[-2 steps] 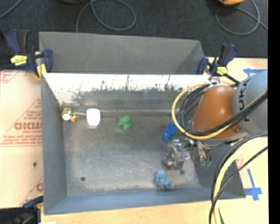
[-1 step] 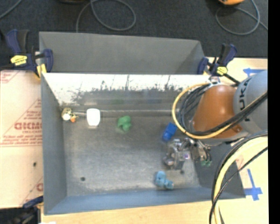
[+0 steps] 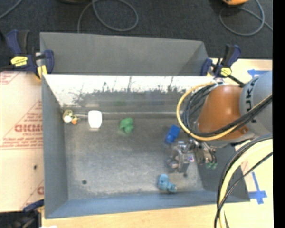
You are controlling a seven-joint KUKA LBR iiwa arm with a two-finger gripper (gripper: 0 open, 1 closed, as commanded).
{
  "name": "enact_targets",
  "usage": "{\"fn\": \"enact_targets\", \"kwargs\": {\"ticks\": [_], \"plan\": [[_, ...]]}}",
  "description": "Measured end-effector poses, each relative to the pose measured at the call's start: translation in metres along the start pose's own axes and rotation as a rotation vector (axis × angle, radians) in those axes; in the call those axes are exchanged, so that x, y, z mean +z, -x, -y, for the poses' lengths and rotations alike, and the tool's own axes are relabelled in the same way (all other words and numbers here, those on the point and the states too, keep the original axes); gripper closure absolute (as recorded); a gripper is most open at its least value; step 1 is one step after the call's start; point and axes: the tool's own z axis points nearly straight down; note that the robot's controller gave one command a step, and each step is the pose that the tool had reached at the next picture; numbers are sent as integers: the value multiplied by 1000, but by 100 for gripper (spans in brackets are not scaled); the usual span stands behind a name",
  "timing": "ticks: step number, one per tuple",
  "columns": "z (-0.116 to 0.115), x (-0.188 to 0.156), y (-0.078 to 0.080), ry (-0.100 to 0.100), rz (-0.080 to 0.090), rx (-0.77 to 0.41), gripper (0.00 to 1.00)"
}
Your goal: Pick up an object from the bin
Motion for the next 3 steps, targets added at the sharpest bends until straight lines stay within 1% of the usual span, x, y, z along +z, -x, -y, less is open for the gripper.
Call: {"fn": "enact_targets", "kwargs": {"ticks": [1,3], "plan": [[0,-18,0,-1,2,0,100],[1,-37,2,-2,8,2,100]]}}
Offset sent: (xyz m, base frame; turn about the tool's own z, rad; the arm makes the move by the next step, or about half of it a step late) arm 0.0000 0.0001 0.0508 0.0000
